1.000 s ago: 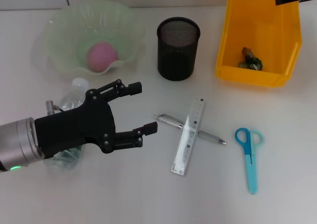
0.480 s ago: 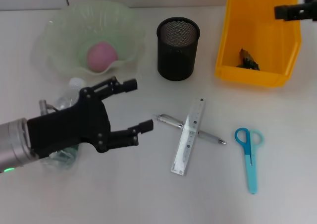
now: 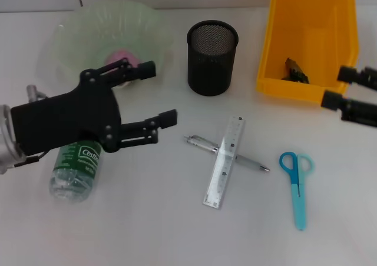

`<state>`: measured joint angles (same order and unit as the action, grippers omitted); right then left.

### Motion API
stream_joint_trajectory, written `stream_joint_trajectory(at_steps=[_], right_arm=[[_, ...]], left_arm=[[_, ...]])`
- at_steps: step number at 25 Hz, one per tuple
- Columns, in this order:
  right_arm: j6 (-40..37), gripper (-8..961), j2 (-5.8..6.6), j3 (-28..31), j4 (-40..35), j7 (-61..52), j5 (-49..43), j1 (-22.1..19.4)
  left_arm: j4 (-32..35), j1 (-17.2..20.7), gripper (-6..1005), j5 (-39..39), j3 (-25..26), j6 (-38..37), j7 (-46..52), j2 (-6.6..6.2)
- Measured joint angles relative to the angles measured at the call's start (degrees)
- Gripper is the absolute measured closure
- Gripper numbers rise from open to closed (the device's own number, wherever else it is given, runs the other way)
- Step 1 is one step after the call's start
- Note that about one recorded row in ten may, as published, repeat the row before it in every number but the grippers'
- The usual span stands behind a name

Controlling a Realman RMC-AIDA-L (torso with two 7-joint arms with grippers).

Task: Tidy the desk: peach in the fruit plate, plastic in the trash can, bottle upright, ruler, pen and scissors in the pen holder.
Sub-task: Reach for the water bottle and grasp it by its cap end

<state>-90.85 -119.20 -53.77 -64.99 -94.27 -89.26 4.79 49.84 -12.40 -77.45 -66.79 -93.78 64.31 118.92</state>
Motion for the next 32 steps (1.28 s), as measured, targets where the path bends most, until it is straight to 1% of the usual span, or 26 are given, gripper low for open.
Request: stream_joint_trajectory(at_steps=[1, 2, 3, 4, 5, 8, 9, 10, 12, 13, 14, 15, 16, 17, 18, 19, 20, 21, 22, 23, 25, 26, 27, 28, 31, 32], right_arm=[[-1.6, 108, 0.04, 1.2, 4.4, 4.8, -0.2, 0.1], [-1.6, 108, 0.04, 1.2, 4.4, 4.8, -0.2, 0.1], [-2.2, 108, 0.06, 1.4, 6.0, 6.9, -0.3, 0.1], [-2.8, 108, 0.09, 1.7, 8.2, 9.8, -1.1, 0.0], [-2.8, 108, 0.09, 1.7, 8.2, 9.8, -1.1, 0.0], [-2.0, 108, 0.14, 1.9, 9.8, 10.6, -4.0, 0.6], [-1.6, 108, 0.14, 2.7, 11.3, 10.9, -5.9, 1.3], [-1.5, 108, 0.14, 3.2, 12.4, 11.2, -6.9, 1.8], [-1.4, 108, 0.14, 3.7, 14.0, 11.9, -8.1, 2.6], [-1.4, 107, 0.14, 3.7, 14.0, 11.9, -8.1, 2.6], [-1.4, 107, 0.13, 3.9, 15.2, 12.8, -8.6, 2.9], [-1.4, 107, 0.13, 3.9, 15.2, 12.8, -8.6, 2.9], [-1.4, 107, 0.13, 3.9, 15.6, 13.3, -8.7, 3.0], [-1.4, 107, 0.08, 3.9, 16.0, 14.6, -8.7, 3.1], [-1.4, 107, 0.08, 3.9, 16.0, 14.6, -8.7, 3.1], [-1.4, 107, 0.05, 3.9, 16.8, 15.3, -8.7, 3.3], [-1.4, 107, 0.05, 3.9, 16.8, 15.3, -8.7, 3.3], [-1.4, 107, 0.05, 3.8, 17.5, 15.5, -8.7, 3.7], [-1.4, 107, 0.06, 3.8, 18.4, 15.7, -8.8, 4.1], [-1.4, 107, 0.06, 3.8, 18.4, 15.7, -8.8, 4.1], [-1.5, 107, 0.07, 3.9, 18.7, 15.7, -8.8, 4.2], [-1.5, 107, 0.08, 3.9, 18.8, 15.7, -8.8, 4.2], [-1.6, 107, 0.05, 3.9, 18.9, 15.8, -8.7, 4.1], [-1.6, 107, 0.05, 3.9, 18.9, 15.8, -8.7, 4.1], [-1.9, 107, 0.0, 3.9, 19.0, 15.5, -8.7, 4.1], [-2.0, 107, 0.0, 3.9, 19.0, 15.3, -8.8, 4.1]], left_arm=[[16.6, 5.4, 159, -2.0, -7.3, 8.1, 10.4, -0.23], [23.9, 7.9, 159, -4.5, -10.5, 12.6, 16.3, -0.47], [23.9, 7.9, 159, -4.5, -10.5, 12.6, 16.3, -0.47], [31.4, 9.6, 159, -9.5, -12.1, 17.2, 24.9, -0.48], [40.4, 10.7, 159, -19.0, -13.0, 21.0, 40.2, -0.3], [46.4, 10.9, 159, -25.7, -13.7, 21.5, 51.3, -0.32], [48.8, 10.9, 159, -28.8, -14.0, 21.1, 55.6, -0.38], [52.4, 10.5, 159, -34.5, -14.5, 19.7, 61.9, -0.39], [54.7, 8.9, 159, -39.0, -14.6, 16.5, 66.8, -0.39], [54.7, 8.9, 159, -39.0, -14.6, 16.5, 66.8, -0.39], [55.1, 6.4, 159, -41.4, -13.8, 13.8, 72.6, -0.38], [55.1, 6.4, 159, -41.4, -13.8, 13.8, 72.6, -0.38], [55.2, 4.6, 159, -42.8, -12.9, 12.5, 77.3, -0.37], [55.5, 1.6, 159, -46.4, -10.7, 11.0, 85.1, -0.38], [55.5, 1.6, 159, -46.4, -10.7, 11.0, 85.1, -0.38], [55.7, -0.1, 159, -49.5, -9.7, 10.7, 88.8, -0.39], [55.7, -0.1, 159, -49.5, -9.7, 10.7, 88.8, -0.39], [55.7, -1.0, 159, -52.0, -9.4, 11.0, 90.8, -0.33], [55.5, -2.5, 159, -57.0, -9.4, 11.4, 94.0, -0.2], [55.5, -2.5, 159, -57.0, -9.4, 11.4, 94.0, -0.2], [54.6, -4.0, 159, -63.9, -10.0, 11.8, 97.1, -0.13], [53.9, -4.3, 159, -66.0, -10.2, 12.1, 98.2, -0.09], [51.7, -5.0, 159, -69.1, -10.5, 13.6, 100.0, -0.01], [51.7, -5.0, 159, -69.1, -10.5, 13.6, 100.0, -0.01], [48.8, -5.7, 159, -69.5, -9.9, 15.5, 100.5, 0.08], [44.0, -6.9, 159, -69.3, -9.9, 17.5, 100.5, 0.1]])
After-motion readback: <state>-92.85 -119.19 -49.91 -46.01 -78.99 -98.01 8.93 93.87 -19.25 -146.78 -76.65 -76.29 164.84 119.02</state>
